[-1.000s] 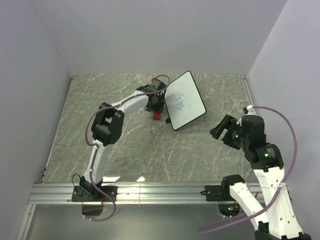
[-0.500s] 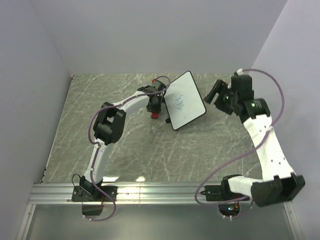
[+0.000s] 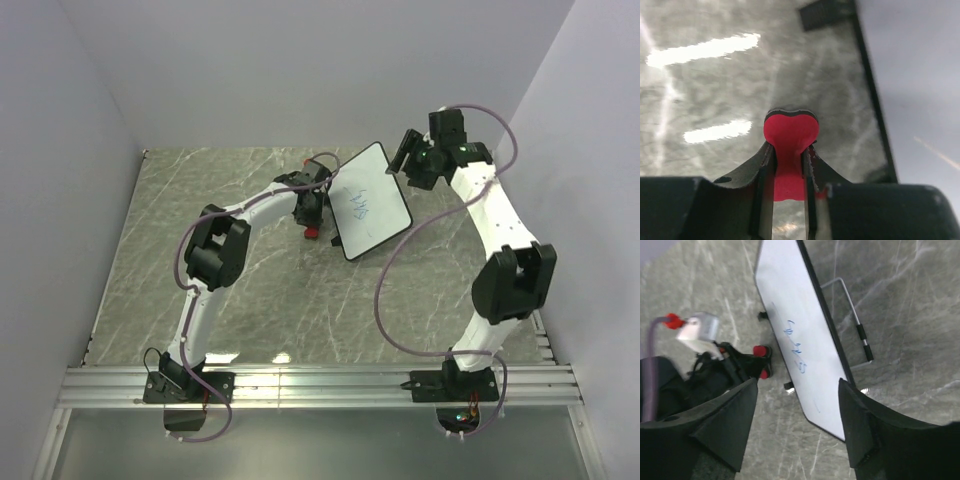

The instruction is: Erase the whiteboard

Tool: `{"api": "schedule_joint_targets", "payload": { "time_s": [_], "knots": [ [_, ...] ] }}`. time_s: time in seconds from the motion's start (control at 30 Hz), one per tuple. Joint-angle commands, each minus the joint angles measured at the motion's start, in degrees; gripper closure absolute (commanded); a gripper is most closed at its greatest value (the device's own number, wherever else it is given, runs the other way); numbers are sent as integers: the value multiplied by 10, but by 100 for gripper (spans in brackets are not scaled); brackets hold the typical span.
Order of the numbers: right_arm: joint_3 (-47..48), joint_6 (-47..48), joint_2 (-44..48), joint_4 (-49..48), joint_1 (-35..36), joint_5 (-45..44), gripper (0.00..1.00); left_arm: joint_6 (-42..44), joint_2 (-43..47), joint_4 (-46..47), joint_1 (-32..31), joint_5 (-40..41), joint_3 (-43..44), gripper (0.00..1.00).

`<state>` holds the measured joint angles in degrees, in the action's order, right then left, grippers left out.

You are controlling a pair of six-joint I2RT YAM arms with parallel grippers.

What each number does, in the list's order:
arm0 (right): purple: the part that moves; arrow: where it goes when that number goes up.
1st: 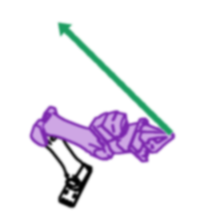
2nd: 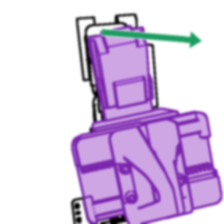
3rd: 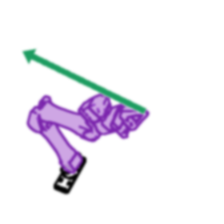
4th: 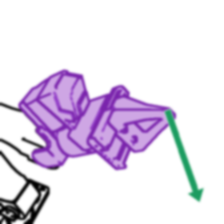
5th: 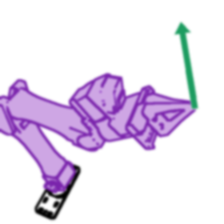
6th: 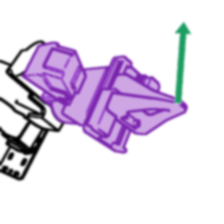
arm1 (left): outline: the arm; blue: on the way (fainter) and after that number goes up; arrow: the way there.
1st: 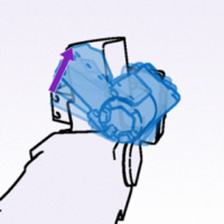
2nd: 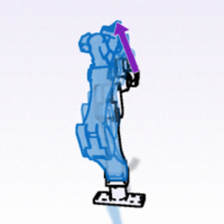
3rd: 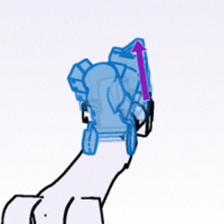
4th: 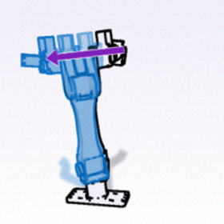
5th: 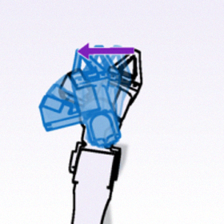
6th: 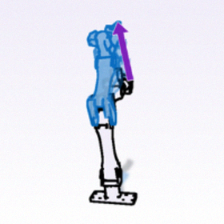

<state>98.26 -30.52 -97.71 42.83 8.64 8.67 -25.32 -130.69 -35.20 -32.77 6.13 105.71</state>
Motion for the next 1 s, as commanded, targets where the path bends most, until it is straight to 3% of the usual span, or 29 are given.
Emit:
{"api": "schedule_joint_targets", "payload": {
  "time_s": [0.0, 0.3, 0.63, 0.8, 0.93, 0.97],
  "knots": [
    [29, 13, -32, -6, -10, 34, 29, 4, 50, 0, -2, -66, 32, 100],
    [-30, 23, -39, -16, -19, 29, 30, -10, 82, 11, -2, -150, 142, 100],
    [-30, 31, -80, -23, -30, 24, 30, -48, 76, 58, -4, -220, 124, 100],
    [-49, 37, -102, -37, -30, 65, 47, -61, 54, 83, -8, -262, 134, 100],
    [-67, 41, -100, -38, -30, 66, 74, -66, 33, 85, -20, -261, 155, 100],
    [-68, 43, -97, -37, -31, 65, 77, -68, 29, 89, -22, -261, 156, 100]
  ]
}}
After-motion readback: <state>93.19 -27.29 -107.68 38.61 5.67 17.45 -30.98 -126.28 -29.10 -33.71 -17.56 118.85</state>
